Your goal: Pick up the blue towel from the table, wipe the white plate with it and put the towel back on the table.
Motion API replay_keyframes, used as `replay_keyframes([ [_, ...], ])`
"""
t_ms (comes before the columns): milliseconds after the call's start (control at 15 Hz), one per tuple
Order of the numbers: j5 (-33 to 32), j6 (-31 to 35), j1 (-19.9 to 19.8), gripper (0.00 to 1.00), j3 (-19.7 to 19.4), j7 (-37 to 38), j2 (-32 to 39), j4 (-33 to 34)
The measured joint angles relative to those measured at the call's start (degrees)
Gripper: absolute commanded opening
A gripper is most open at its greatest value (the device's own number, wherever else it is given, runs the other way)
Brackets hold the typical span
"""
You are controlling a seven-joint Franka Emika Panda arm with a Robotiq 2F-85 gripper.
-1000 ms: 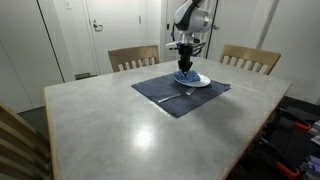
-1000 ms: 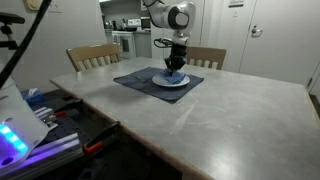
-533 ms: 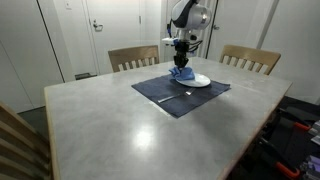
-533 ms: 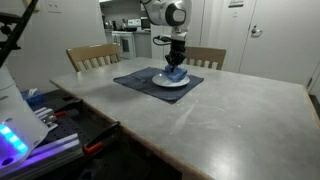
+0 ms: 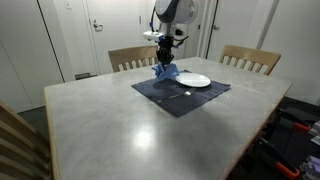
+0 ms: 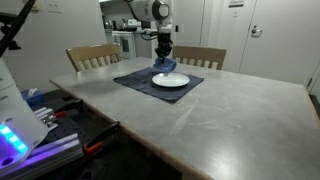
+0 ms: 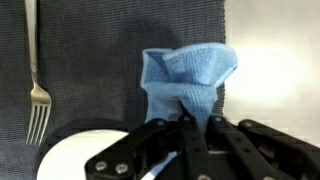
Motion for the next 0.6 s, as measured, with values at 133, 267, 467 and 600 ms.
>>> replay_keyframes([
  [133, -1.62, -0.17, 2.00, 0.03, 0.84, -0.35, 0.22, 0.79],
  [267, -2.44, -0.34, 3.73, 0.03, 1.70, -1.25, 1.08, 1.72],
  [467, -2.61, -1.37, 5.20, 0.03, 3.05, -3.58, 3.52, 3.47],
  [600, -2.61, -2.43, 5.66, 0.03, 3.61, -5.00, 5.32, 4.73],
])
